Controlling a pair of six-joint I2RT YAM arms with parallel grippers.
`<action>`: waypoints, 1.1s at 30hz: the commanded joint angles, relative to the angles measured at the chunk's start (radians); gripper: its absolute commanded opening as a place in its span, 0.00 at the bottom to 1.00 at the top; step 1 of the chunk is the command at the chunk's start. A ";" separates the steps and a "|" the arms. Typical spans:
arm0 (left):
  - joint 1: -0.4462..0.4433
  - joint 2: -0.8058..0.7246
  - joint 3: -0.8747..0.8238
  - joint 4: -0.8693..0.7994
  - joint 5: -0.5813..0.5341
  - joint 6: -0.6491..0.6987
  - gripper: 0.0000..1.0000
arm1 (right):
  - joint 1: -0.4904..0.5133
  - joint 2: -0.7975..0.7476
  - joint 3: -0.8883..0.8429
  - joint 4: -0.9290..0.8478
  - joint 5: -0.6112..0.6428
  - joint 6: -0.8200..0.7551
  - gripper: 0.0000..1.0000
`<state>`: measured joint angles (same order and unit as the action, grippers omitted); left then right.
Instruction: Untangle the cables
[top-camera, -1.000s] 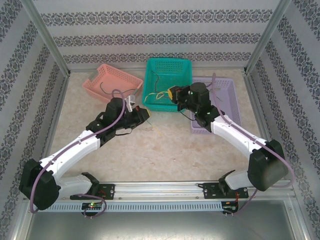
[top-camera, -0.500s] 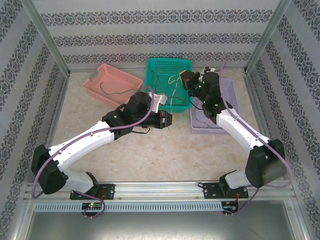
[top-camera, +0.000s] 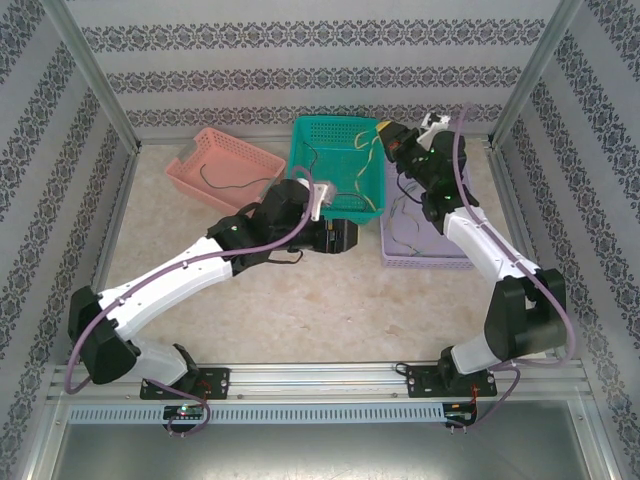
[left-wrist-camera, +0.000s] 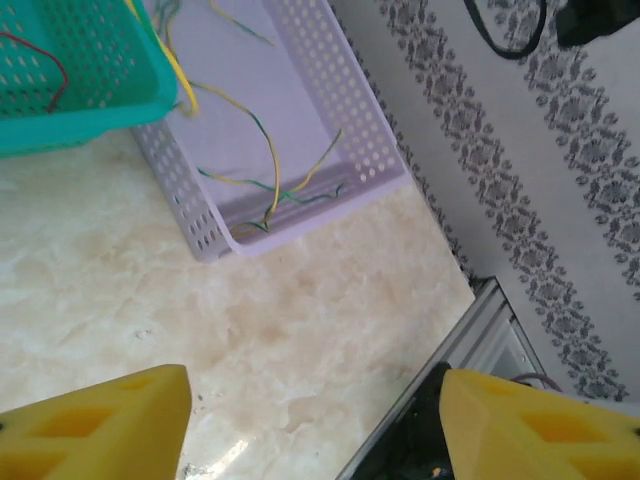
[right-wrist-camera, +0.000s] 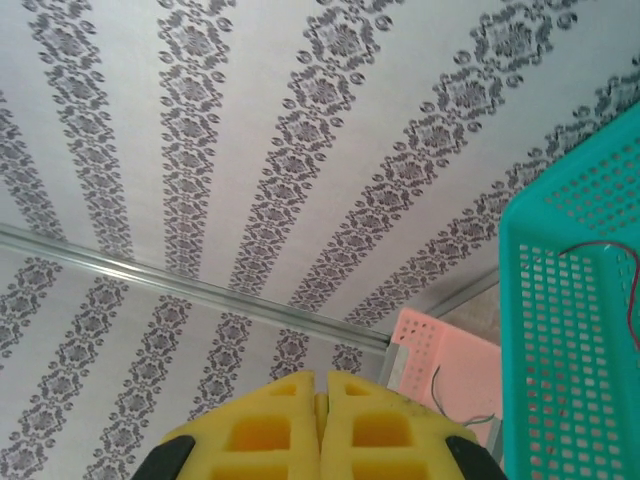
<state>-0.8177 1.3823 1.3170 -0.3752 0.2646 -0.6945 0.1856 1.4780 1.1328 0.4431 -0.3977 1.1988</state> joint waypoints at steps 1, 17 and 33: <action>0.047 -0.104 0.048 0.036 -0.079 -0.149 0.67 | -0.017 -0.059 0.021 0.048 -0.110 -0.095 0.00; 0.230 0.209 0.136 0.665 -0.013 -1.035 0.38 | 0.090 -0.038 0.073 0.096 -0.065 0.168 0.00; 0.206 0.117 0.110 0.529 -0.126 -1.010 0.40 | 0.112 -0.038 0.076 0.062 -0.045 0.176 0.00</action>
<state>-0.5999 1.5696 1.4185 0.1642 0.1726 -1.6997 0.2966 1.4361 1.1927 0.5121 -0.4335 1.3670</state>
